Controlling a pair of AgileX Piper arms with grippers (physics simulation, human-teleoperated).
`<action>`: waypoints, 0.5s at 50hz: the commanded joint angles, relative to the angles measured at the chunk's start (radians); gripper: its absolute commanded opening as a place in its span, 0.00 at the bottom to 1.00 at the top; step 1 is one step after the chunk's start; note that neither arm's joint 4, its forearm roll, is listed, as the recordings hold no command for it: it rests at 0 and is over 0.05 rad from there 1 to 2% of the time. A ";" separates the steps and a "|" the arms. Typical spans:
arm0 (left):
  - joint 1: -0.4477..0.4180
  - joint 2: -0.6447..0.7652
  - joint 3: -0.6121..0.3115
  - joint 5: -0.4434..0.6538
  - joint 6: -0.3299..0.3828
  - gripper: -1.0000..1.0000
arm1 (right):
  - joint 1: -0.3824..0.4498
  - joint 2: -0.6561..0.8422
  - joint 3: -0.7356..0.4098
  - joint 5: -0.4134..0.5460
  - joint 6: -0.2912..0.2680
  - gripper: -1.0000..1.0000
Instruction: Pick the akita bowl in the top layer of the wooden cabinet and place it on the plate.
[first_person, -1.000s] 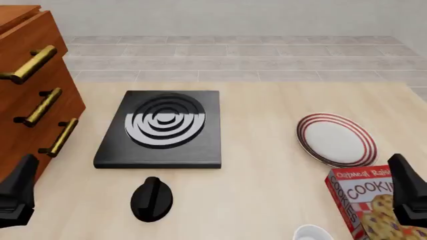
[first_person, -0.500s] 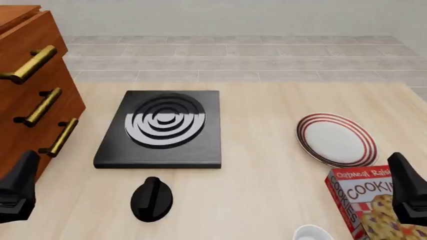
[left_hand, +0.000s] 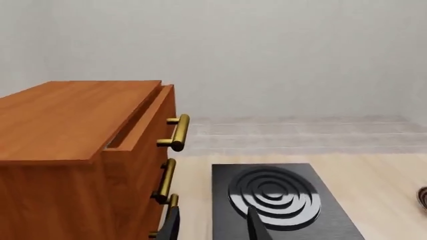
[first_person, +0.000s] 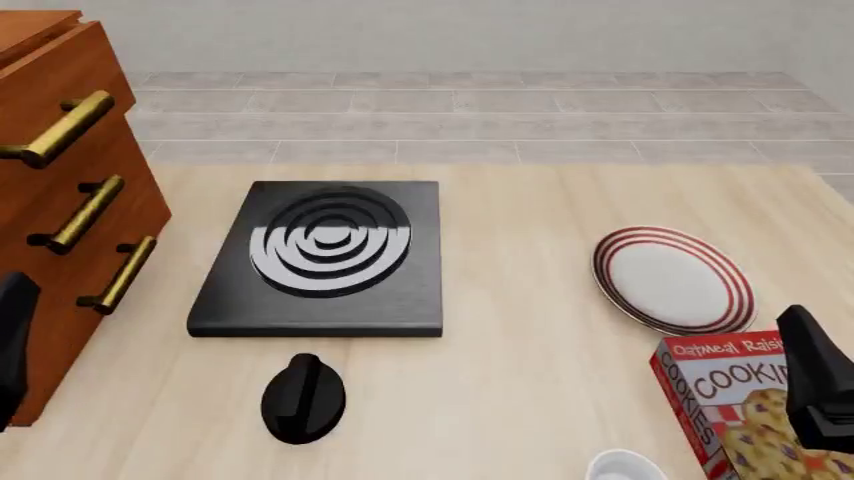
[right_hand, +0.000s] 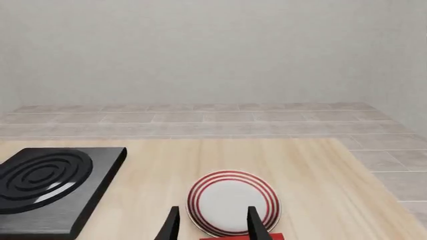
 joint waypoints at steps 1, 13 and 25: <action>-0.022 -0.015 -0.081 0.065 0.007 1.00 | 0.000 -0.003 0.000 0.001 0.000 1.00; -0.041 -0.016 -0.234 0.186 0.020 1.00 | 0.001 -0.003 0.000 0.000 0.000 1.00; -0.051 -0.015 -0.309 0.239 0.028 1.00 | 0.003 -0.003 -0.001 0.001 -0.003 1.00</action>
